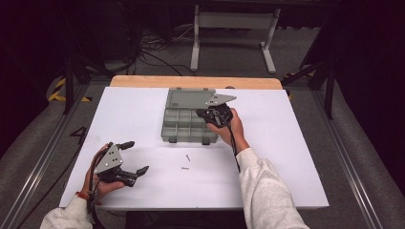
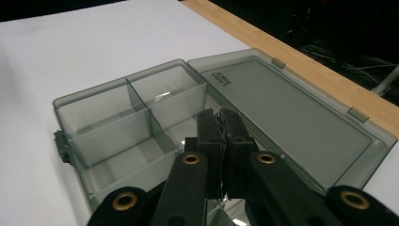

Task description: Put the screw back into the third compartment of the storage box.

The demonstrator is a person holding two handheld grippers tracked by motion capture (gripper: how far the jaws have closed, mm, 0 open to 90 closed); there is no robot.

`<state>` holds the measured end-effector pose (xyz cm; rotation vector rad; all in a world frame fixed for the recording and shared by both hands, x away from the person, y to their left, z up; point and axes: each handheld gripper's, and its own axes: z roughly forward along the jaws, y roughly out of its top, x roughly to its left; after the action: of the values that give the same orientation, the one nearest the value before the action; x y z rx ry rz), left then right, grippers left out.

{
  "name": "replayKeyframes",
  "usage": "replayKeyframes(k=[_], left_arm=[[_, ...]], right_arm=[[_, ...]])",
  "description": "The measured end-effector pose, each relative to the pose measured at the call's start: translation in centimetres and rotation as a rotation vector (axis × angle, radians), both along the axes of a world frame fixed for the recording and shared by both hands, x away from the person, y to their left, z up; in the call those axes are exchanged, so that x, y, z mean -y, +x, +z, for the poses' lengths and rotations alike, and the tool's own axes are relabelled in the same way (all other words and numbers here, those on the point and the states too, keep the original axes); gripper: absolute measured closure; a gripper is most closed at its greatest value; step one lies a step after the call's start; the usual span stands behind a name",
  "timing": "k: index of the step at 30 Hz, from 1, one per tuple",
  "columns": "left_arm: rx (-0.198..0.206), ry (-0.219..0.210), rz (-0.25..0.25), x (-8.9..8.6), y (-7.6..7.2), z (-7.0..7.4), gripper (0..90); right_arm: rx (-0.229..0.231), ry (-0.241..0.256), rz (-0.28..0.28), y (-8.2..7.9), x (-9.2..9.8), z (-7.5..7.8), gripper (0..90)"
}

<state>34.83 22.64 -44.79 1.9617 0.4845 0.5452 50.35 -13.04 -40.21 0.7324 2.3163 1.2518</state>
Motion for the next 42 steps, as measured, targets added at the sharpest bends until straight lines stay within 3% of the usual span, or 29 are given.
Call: replayKeyframes(k=[18,42], left_arm=[[-0.001,-0.005,-0.012,-0.1,0.0,0.0,5.0],[-0.003,-0.009,-0.010,-0.1,-0.1,0.0,5.0]], right_arm=[[-0.067,-0.022,-0.049,1.9,-0.4,-2.0,88.7],[-0.085,-0.055,-0.081,2.4,-0.5,-2.9,88.6]])
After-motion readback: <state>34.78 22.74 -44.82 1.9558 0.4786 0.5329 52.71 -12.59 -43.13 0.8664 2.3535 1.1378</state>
